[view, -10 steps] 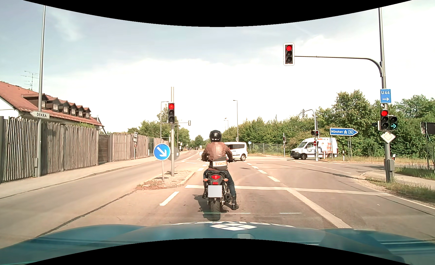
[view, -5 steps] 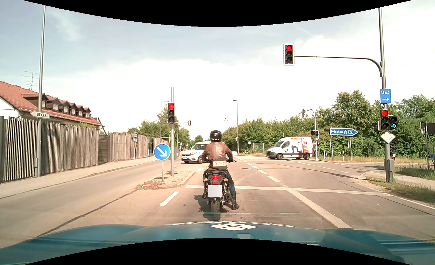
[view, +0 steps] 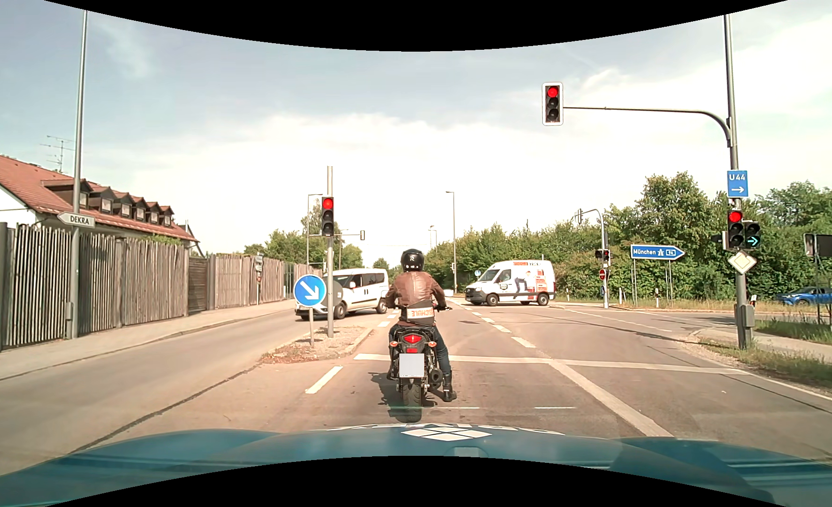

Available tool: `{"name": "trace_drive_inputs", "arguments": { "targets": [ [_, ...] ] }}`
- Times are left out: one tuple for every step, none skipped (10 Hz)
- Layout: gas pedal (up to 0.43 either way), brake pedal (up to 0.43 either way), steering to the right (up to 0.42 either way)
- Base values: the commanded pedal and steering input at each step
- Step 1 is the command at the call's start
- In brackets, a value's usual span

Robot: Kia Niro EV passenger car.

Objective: Follow the waypoints while adhering to traffic rules and regulations

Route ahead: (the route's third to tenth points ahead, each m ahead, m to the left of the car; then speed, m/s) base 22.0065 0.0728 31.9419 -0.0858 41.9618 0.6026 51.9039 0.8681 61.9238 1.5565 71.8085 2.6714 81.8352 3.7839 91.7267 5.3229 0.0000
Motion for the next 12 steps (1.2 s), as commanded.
{"name": "trace_drive_inputs", "arguments": {
  "targets": [
    [0.0, 0.323, -0.009],
    [0.0, 0.323, -0.009],
    [0.0, 0.323, -0.009],
    [0.0, 0.323, -0.009],
    [0.0, 0.323, -0.009],
    [0.0, 0.323, -0.009],
    [0.0, 0.323, -0.009],
    [0.0, 0.323, -0.009],
    [0.0, 0.323, -0.009],
    [0.0, 0.323, -0.009],
    [0.0, 0.323, -0.009],
    [0.0, 0.323, -0.009]
  ]
}}
